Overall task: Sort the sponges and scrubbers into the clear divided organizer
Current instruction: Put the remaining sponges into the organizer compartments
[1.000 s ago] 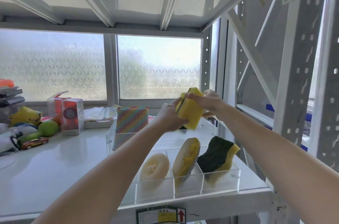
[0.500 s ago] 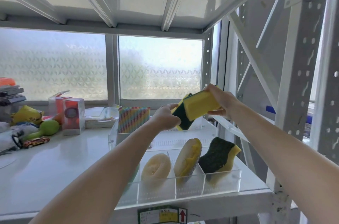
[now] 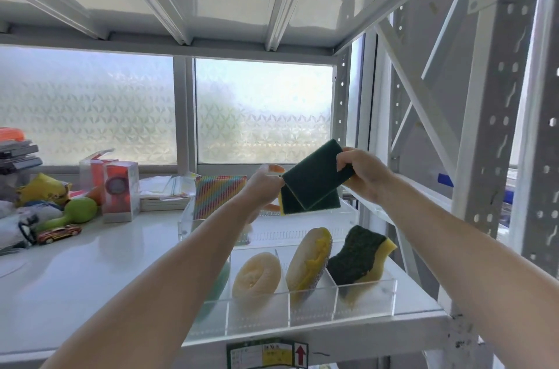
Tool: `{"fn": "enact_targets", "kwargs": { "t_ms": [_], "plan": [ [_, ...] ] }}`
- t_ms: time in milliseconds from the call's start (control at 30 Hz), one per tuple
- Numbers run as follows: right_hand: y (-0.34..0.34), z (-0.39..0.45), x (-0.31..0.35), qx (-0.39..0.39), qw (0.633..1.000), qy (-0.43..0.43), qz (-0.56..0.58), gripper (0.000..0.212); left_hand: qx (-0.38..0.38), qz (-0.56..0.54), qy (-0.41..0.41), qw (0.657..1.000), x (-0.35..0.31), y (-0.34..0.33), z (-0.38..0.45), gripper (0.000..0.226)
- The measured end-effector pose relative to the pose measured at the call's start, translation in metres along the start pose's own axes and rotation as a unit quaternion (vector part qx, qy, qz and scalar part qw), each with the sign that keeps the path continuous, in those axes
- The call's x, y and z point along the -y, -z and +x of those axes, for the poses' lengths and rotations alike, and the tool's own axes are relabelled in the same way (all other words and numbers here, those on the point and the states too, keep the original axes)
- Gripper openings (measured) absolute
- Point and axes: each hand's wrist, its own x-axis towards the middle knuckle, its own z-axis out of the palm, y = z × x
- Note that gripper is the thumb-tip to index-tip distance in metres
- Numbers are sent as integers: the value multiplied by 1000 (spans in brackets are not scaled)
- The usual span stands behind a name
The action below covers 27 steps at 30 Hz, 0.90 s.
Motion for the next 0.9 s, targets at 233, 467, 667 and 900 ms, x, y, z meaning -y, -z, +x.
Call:
{"fn": "enact_targets", "kwargs": {
  "t_ms": [233, 467, 667, 900],
  "plan": [
    [-3, 0, -16, -65, 948, -77, -302, 39, -7, 16, -17, 1000, 1, -1, -1, 41],
    [-14, -6, -16, -21, 910, -80, -405, 39, 58, 151, 7, 987, -7, -8, -10, 51],
    [-16, -17, -10, 26, 919, -106, -379, 35, 41, 180, -17, 983, 1, -7, -5, 73],
    [-12, -10, -16, -31, 927, -105, -358, 25, 46, 194, -28, 980, 0, -6, -4, 75]
  ]
}}
